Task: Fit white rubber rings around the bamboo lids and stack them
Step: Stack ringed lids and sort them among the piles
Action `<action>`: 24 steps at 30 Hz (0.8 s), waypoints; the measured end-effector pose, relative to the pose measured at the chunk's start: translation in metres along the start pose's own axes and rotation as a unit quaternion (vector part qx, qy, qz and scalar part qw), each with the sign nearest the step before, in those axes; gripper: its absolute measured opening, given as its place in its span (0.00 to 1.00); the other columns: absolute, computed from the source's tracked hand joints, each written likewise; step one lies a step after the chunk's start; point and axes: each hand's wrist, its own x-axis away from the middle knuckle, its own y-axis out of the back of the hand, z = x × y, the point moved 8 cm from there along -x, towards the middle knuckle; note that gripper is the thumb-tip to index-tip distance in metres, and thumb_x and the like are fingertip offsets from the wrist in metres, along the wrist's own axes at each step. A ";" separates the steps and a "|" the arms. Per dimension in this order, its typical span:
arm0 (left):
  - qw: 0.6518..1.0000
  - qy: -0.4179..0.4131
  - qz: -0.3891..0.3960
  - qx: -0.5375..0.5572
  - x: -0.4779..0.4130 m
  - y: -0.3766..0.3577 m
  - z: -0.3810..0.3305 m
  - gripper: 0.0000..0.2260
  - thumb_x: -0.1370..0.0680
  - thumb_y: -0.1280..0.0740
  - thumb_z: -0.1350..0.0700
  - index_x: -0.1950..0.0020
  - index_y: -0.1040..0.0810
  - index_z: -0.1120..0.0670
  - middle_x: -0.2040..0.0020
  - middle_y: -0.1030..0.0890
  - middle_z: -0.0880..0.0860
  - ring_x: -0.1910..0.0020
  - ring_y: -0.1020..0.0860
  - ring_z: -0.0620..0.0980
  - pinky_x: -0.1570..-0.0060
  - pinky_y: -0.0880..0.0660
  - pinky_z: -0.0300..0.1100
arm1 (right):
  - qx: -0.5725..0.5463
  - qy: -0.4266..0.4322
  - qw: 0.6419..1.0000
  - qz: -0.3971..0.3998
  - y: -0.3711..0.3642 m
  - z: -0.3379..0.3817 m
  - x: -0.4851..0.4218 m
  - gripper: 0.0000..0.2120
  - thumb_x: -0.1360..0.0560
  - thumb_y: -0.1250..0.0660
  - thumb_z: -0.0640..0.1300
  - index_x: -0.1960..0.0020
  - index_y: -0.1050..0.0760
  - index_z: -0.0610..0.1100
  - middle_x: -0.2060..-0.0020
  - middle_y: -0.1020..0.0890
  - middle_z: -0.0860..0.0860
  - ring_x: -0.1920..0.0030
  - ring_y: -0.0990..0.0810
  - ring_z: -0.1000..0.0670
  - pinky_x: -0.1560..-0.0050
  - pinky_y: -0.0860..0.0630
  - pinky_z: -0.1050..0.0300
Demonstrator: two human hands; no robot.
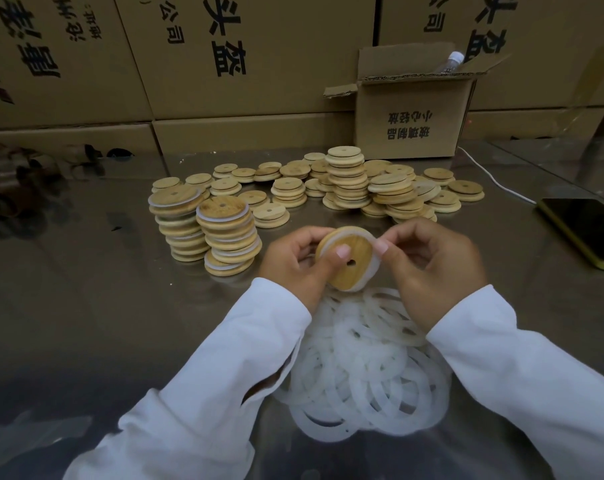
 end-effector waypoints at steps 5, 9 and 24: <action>1.000 -0.021 0.014 -0.014 -0.002 0.002 -0.003 0.06 0.26 0.33 0.60 0.53 0.22 0.50 0.56 0.18 0.51 0.54 0.19 0.49 0.51 0.22 0.43 | -0.029 -0.030 0.999 0.011 0.000 -0.004 -0.004 0.08 0.28 0.31 0.41 0.64 0.24 0.51 0.65 0.20 0.55 0.59 0.21 0.51 0.55 0.25 0.58; 0.999 -0.029 0.018 -0.020 -0.003 0.002 -0.006 0.06 0.26 0.33 0.60 0.53 0.22 0.49 0.55 0.18 0.52 0.53 0.19 0.51 0.51 0.22 0.44 | -0.024 -0.040 0.999 0.027 -0.002 -0.006 -0.005 0.08 0.27 0.32 0.41 0.64 0.24 0.50 0.65 0.19 0.54 0.59 0.21 0.50 0.56 0.25 0.60; 0.996 0.027 0.012 0.086 -0.006 0.002 0.006 0.05 0.26 0.34 0.60 0.53 0.21 0.53 0.60 0.17 0.52 0.58 0.19 0.51 0.56 0.20 0.50 | -0.029 -0.020 0.998 0.055 0.000 0.003 -0.009 0.07 0.26 0.34 0.41 0.63 0.24 0.48 0.65 0.19 0.51 0.60 0.20 0.49 0.58 0.25 0.63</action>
